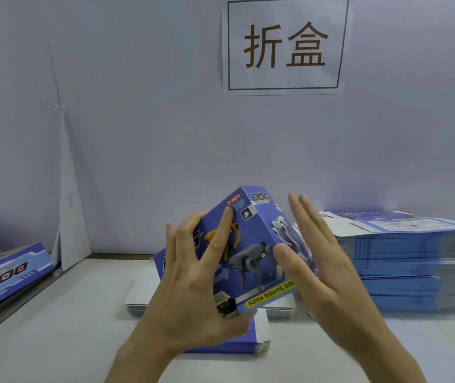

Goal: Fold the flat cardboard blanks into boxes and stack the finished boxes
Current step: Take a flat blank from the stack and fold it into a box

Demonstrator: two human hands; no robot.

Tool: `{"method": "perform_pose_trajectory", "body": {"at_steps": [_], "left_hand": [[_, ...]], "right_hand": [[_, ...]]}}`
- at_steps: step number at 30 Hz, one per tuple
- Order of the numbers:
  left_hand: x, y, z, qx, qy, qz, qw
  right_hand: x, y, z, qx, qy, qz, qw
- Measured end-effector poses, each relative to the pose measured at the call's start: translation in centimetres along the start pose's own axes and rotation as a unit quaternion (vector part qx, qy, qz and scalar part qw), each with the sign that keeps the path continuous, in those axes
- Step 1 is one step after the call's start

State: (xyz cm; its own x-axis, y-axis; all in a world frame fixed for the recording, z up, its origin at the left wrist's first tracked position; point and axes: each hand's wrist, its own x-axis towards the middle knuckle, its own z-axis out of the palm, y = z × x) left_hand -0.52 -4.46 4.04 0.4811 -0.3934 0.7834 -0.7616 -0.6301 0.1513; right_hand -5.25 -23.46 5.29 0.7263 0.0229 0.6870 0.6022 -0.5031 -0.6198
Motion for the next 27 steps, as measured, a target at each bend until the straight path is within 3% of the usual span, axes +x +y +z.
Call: {"method": "perform_pose_trajectory", "body": {"at_steps": [6, 11, 14, 16, 18, 20, 22, 27], "left_hand": [[-0.3, -1.0, 0.6, 0.031, 0.031, -0.019, 0.999], [-0.1, -1.9, 0.3, 0.046, 0.015, 0.027, 0.998], [0.2, -2.2, 0.3, 0.098, 0.04, 0.073, 0.992], [0.3, -2.0, 0.6, 0.016, 0.098, -0.025, 0.995], [0.3, -1.7, 0.4, -0.188, 0.104, -0.2, 0.956], [0.2, -1.9, 0.5, -0.371, 0.038, -0.321, 0.871], [0.2, -1.8, 1.0, -0.479, -0.014, -0.327, 0.815], [0.4, -1.6, 1.7, -0.56, 0.02, -0.278, 0.781]], "right_hand": [[0.0, 0.0, 1.6, -0.058, -0.048, -0.008, 0.997], [0.3, -0.3, 0.8, 0.121, -0.059, 0.089, 0.987], [0.6, 0.5, 0.2, 0.138, 0.016, 0.138, 0.981], [1.1, 1.0, 0.1, 0.213, 0.077, 0.152, 0.962], [1.4, 1.6, 0.4, 0.301, 0.111, 0.148, 0.936], [1.2, 2.3, 0.9, 0.361, 0.109, 0.168, 0.911], [0.9, 2.8, 2.0, 0.385, 0.065, 0.18, 0.903], [0.2, 3.3, 4.1, 0.307, -0.028, 0.196, 0.931]]}}
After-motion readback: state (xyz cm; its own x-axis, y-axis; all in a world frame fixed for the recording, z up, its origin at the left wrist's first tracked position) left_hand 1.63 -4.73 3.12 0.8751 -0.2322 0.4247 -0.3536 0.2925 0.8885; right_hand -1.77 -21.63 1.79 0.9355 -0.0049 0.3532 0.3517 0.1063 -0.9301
